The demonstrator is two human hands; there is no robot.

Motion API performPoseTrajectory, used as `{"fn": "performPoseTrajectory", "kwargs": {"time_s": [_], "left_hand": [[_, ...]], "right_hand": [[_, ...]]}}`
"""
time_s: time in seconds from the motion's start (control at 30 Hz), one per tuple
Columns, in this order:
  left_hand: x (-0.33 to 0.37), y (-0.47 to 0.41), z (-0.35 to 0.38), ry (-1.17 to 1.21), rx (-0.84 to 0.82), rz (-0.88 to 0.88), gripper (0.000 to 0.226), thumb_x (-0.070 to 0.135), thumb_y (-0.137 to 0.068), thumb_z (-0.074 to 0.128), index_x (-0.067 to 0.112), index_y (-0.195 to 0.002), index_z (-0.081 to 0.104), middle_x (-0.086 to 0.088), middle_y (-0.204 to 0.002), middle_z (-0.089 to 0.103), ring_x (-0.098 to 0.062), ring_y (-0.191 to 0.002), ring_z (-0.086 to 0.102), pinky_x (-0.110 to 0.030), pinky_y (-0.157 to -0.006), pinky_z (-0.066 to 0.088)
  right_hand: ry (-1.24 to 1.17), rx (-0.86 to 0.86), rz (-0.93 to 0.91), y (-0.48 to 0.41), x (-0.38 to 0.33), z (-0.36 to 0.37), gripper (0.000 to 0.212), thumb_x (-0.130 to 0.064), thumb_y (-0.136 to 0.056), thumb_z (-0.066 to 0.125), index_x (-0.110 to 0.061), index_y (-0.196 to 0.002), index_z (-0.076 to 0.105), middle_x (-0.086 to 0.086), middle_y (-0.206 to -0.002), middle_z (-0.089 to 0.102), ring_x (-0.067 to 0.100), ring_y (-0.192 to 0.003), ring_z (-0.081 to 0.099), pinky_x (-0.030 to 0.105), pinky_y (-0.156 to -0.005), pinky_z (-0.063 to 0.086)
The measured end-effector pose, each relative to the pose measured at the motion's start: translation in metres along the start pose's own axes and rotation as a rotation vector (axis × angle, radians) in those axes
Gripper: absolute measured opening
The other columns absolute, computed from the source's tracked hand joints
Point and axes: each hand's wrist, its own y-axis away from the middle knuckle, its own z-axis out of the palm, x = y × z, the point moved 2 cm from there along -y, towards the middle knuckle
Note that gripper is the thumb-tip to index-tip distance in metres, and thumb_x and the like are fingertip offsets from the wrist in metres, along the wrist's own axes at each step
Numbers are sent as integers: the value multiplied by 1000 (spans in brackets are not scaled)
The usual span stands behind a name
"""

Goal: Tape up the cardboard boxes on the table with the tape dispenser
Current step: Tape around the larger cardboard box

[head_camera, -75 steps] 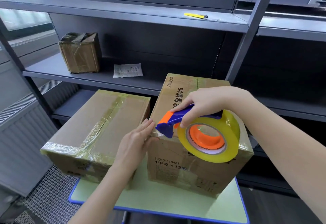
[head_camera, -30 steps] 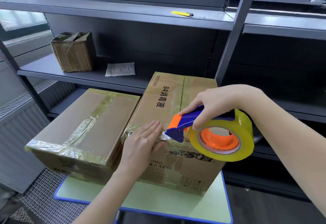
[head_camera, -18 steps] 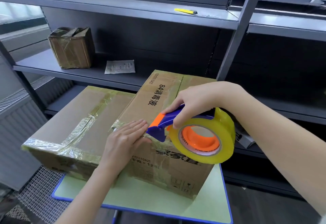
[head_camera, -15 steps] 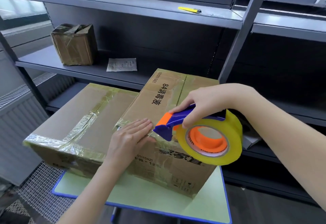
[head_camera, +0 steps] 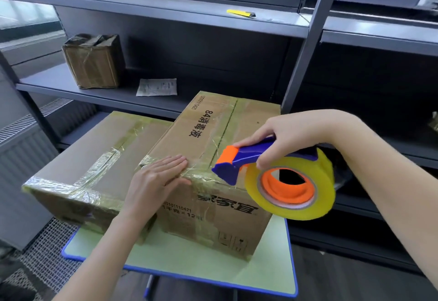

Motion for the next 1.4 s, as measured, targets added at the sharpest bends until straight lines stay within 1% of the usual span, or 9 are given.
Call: {"fn": "performPoseTrajectory", "kwargs": {"time_s": [0.1,0.2,0.43,0.57,0.7,0.87,1.17,1.3,1.4], "left_hand": [[-10,0,-3,45,-30,-59,59,66,-84,44,18,-116,60,4,-118,62,-11,-114,59,-23,-104,40],[-5,0,1,5,-44,-26,57,62,-85,46,17,-115,61,2,-117,63,-13,-112,60,-26,-102,43],[14,0,1,-125,-137,-47,72,67,-87,34,10,-122,62,4,-125,56,-11,-119,52,-17,-108,27],[34,-3,3,-223,-162,10,65,49,-82,46,4,-127,57,-6,-131,55,-18,-123,51,-23,-109,26],[77,-17,25,-226,-184,118,64,55,-80,48,7,-121,64,-6,-125,61,-17,-118,56,-37,-103,39],[98,-21,54,-126,-147,143,57,55,-84,44,11,-107,72,-2,-110,69,-12,-106,64,-24,-96,45],[86,-21,44,-37,-94,125,52,52,-80,52,12,-107,72,0,-111,68,-6,-109,57,-18,-102,37],[81,-24,37,-29,-99,112,57,58,-87,44,12,-108,70,2,-113,65,-8,-110,57,-13,-105,32],[86,-23,43,-62,-128,133,54,55,-85,47,11,-107,71,1,-112,67,-10,-109,60,-18,-102,37]], "right_hand": [[-50,-36,26,13,21,1,45,-41,-81,65,-59,-120,51,-15,-92,67,4,-72,64,13,-59,49],[-86,-65,42,21,38,11,49,-41,-81,65,-59,-123,48,-14,-96,67,8,-80,67,19,-68,53],[-86,-46,9,20,52,25,51,-43,-81,66,-60,-125,45,-19,-97,64,6,-80,64,14,-64,49],[-90,-45,8,20,58,26,50,-44,-81,67,-62,-123,45,-19,-97,63,5,-80,64,15,-64,47],[-111,-41,4,17,60,27,49,-44,-80,68,-63,-120,46,-18,-99,63,8,-84,65,19,-69,52],[-56,-52,11,14,57,27,51,-48,-80,66,-61,-124,45,-17,-104,61,8,-88,63,22,-75,52],[-101,-26,8,19,65,30,51,-43,-83,63,-61,-126,43,-20,-93,62,3,-75,62,11,-61,47],[-233,4,14,44,97,38,50,-43,-82,67,-68,-118,45,-16,-97,68,6,-80,67,25,-76,55],[-270,-8,32,58,117,47,54,-48,-77,68,-73,-117,41,-16,-101,67,9,-83,67,33,-81,56]]}}
